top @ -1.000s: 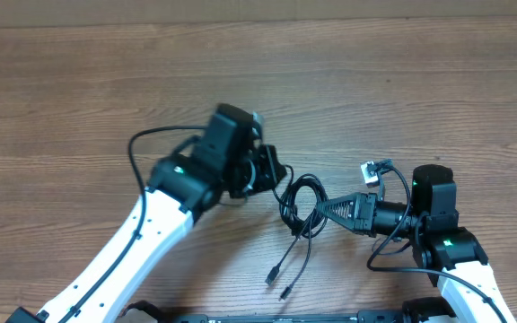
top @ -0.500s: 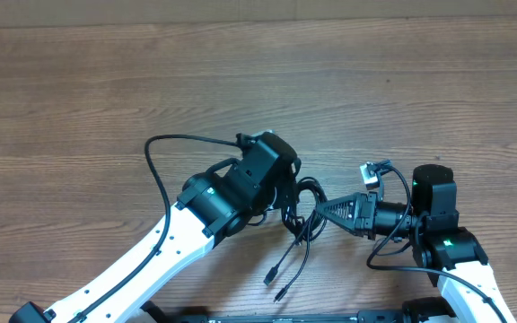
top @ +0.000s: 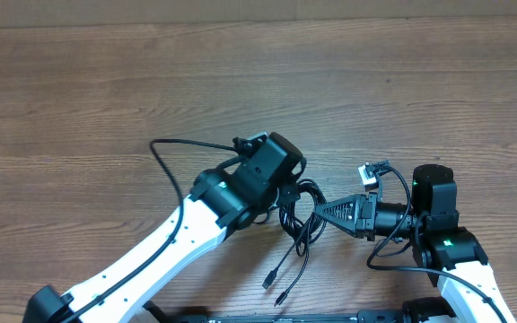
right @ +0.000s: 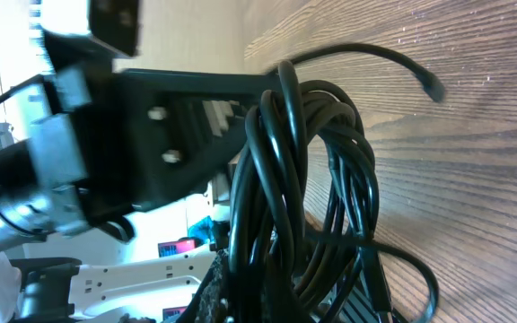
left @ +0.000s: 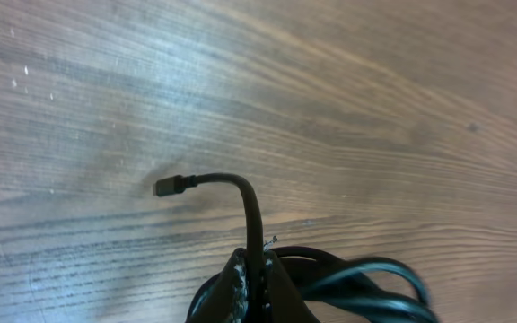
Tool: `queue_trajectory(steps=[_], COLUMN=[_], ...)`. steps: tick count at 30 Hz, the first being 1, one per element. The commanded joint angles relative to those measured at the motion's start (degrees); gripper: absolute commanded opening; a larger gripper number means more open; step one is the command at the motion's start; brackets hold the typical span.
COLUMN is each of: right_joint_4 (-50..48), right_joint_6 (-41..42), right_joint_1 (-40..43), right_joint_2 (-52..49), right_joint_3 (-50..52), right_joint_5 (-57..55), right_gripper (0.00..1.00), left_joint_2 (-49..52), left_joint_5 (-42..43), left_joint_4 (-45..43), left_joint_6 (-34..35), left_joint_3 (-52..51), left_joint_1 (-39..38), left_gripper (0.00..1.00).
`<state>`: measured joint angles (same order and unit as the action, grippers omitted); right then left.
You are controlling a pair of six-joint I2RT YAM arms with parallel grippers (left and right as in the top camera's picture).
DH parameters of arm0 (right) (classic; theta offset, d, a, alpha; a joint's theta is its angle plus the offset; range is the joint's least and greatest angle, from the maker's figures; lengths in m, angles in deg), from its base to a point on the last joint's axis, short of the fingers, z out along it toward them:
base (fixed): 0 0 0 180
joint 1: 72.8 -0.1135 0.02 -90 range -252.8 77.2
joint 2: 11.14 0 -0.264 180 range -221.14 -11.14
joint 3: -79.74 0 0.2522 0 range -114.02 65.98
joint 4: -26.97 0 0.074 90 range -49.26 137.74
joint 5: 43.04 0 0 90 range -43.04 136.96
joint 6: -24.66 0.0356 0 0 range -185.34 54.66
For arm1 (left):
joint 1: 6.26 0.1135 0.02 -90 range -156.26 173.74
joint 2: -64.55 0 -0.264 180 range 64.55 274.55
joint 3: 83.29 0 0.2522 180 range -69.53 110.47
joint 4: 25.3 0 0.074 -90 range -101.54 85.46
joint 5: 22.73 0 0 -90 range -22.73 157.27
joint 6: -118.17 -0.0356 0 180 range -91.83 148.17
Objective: Untangle cables
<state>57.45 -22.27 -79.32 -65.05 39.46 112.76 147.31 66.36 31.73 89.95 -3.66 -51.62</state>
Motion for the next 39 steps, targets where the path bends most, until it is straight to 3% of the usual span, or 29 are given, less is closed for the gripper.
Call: queue_trajectory(steps=[1,10,11,12,14,18,24,32,36,39], right_joint_4=[-1.11,-1.27,-1.27,-1.25,-1.22,-1.22,-2.47,-13.35,-16.85,-17.92], right_joint_6=[0.66,0.63,0.63,0.63,0.63,0.61,0.63,0.90,9.07,19.93], right_joint_1=[-0.28,-0.28,-0.28,-0.28,-0.28,-0.28,-0.28,-0.28,-0.28,-0.28], right_joint_2=[0.20,0.20,0.20,0.20,0.20,0.20,0.20,0.20,0.20,0.20], right_joint_3=[-1.18,-1.18,-1.18,-1.18,-1.18,-1.18,-1.18,-1.18,-1.18,-1.18], right_joint_5=[1.33,1.14,1.16,1.16,1.16,1.16,1.22,1.16,0.59,-0.17], right_gripper=[0.04,0.04,0.04,0.04,0.04,0.04,0.04,0.04,0.04,0.04], left_joint_2=[2.82,6.60,6.56,6.40,5.99,3.67,-3.89,-17.64,-23.26,-26.56], left_joint_5=[0.74,3.65,3.69,3.96,4.76,6.86,11.28,15.37,14.75,14.03], left_joint_4=[0.20,0.02,0.26,0.44,1.18,4.79,10.19,14.25,19.93,24.50], left_joint_6=[2.86,4.61,4.37,3.74,2.51,1.18,-4.07,-12.87,-15.74,-16.13], left_joint_3=[0.59,0.59,0.61,0.61,0.66,0.70,0.70,0.70,0.68,0.66], left_joint_1=[-1.18,-1.55,-1.38,-0.96,0.39,5.44,16.22,25.66,26.38,26.18], left_gripper=[0.04,0.04,0.17,0.35,0.57,0.77,0.80,0.80,0.79,0.78])
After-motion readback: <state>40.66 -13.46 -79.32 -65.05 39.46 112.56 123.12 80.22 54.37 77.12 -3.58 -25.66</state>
